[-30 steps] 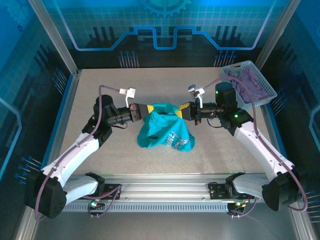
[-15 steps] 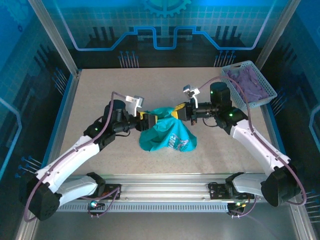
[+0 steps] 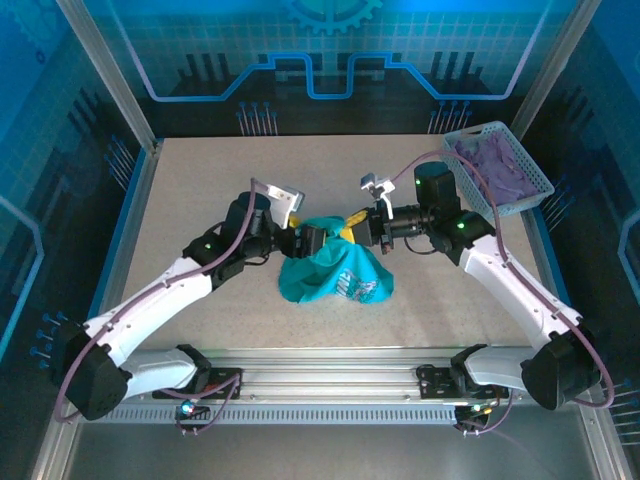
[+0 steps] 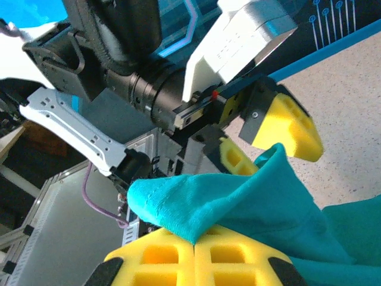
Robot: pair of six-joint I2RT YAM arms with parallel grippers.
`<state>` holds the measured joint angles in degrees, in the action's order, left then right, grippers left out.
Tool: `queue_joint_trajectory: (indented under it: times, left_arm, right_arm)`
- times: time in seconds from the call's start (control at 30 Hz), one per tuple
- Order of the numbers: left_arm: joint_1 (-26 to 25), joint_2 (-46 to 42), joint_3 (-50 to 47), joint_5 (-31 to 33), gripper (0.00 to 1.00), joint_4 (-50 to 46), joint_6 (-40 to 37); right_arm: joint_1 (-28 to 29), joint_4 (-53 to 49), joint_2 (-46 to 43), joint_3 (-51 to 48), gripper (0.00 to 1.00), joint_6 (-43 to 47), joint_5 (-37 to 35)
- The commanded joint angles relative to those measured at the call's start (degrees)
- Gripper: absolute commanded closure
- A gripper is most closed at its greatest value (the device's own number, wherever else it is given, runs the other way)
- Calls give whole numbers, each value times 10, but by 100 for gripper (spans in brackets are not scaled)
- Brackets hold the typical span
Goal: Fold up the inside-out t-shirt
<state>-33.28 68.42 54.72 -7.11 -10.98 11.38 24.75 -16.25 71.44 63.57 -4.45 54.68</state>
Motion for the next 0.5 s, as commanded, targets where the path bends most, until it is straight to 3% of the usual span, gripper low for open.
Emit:
queue_joint_trajectory:
  times: [0.0, 0.3, 0.4, 0.47]
  left_arm:
    - [-3, 12, 28, -9, 21, 0, -20]
    - [-2, 63, 56, -136, 33, 10, -13]
    - [4, 71, 63, -170, 53, 20, 10]
    - [19, 57, 46, -229, 68, 59, 50]
  right_arm:
    - [6, -49, 3, 22, 100, 45, 28]
    - [7, -66, 25, 33, 100, 71, 46]
    - [2, -61, 24, 31, 100, 58, -2]
    - [-18, -42, 18, 20, 100, 9, -49]
